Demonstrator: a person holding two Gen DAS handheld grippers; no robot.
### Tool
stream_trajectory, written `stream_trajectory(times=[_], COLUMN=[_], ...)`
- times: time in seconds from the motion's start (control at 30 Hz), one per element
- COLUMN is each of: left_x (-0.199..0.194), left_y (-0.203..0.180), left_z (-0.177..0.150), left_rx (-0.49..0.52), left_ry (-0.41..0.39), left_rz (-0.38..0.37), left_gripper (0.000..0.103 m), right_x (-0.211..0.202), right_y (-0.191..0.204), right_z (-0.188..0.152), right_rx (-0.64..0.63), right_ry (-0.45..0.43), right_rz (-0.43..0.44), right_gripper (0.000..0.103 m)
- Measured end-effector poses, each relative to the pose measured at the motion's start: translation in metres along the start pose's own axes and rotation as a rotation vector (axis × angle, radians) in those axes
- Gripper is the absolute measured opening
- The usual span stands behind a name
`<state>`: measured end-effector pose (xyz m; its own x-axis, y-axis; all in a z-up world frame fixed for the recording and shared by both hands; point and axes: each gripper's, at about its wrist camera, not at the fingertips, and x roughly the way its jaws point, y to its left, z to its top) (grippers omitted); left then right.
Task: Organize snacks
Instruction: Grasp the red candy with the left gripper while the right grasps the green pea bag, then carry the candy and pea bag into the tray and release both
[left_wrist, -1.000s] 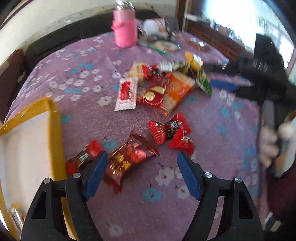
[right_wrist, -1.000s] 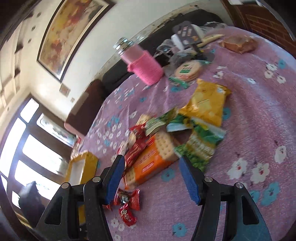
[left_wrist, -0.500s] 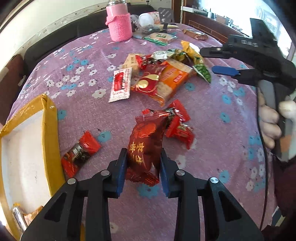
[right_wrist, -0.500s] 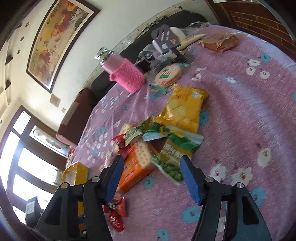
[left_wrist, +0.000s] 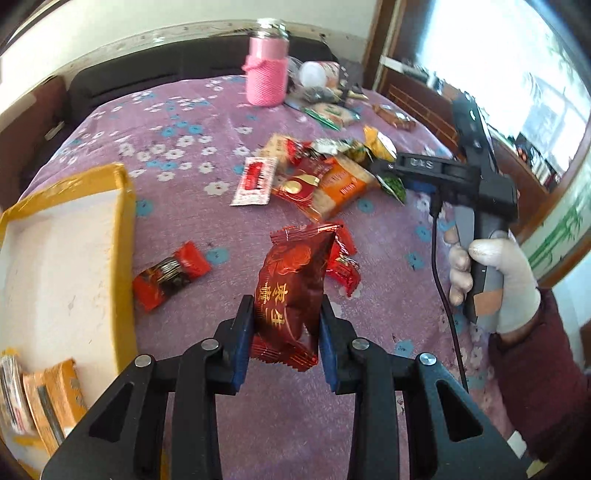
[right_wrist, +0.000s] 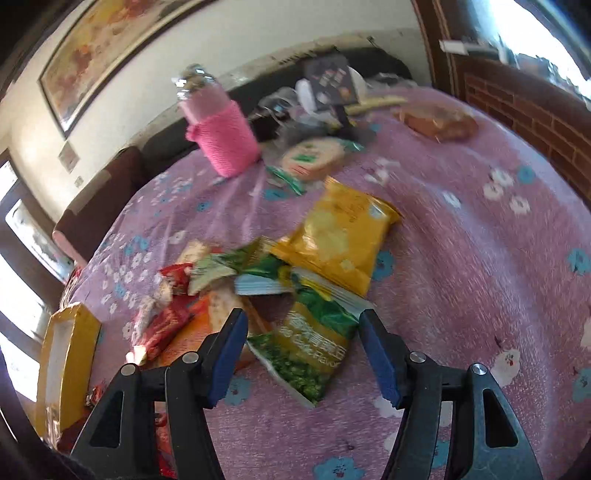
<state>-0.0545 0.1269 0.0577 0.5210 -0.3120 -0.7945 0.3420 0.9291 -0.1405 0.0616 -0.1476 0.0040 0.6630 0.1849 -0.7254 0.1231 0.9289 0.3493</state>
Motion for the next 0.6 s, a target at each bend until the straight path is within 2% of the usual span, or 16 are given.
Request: stream_trajectory(times=[0.03,0.13,0.23,0.33,0.5,0.6], left_x=[-0.002,-0.008,-0.012,-0.021,-0.044,-0.063], left_y=[0.003,0.009,0.017,0.028,0.057,0.087], left_z=[-0.001,-0.005,-0.009,-0.012,-0.023,-0.035], left_rx=[-0.018,-0.062,-0.108,-0.150,-0.224,-0.293], left_ry=[-0.009,-0.032,-0.042,-0.055,-0.077,-0.098], left_rz=[-0.006,-0.014,-0.028,-0.023,0.028,0.079], left_gripper=[0.029,0.029,0.029,0.029,0.029,0.030], right_x=[-0.002,-0.005,-0.010,-0.013,-0.017,-0.019], right_y=[-0.004,-0.017,-0.029,-0.035,-0.008,0.013], right_z=[0.001,0.001,-0.001,-0.006,-0.015,-0.022], right_rx=[0.022,0.086,0.160,0.221,0.166,0.112], right_ry=[-0.015,-0.004,0.015,0.051,0.084,0.092], right_rz=[0.018,0.054,0.123,0.241,0.359,0.380], right_gripper=[0.057,0.051,0.049,0.049,0.049,0.049])
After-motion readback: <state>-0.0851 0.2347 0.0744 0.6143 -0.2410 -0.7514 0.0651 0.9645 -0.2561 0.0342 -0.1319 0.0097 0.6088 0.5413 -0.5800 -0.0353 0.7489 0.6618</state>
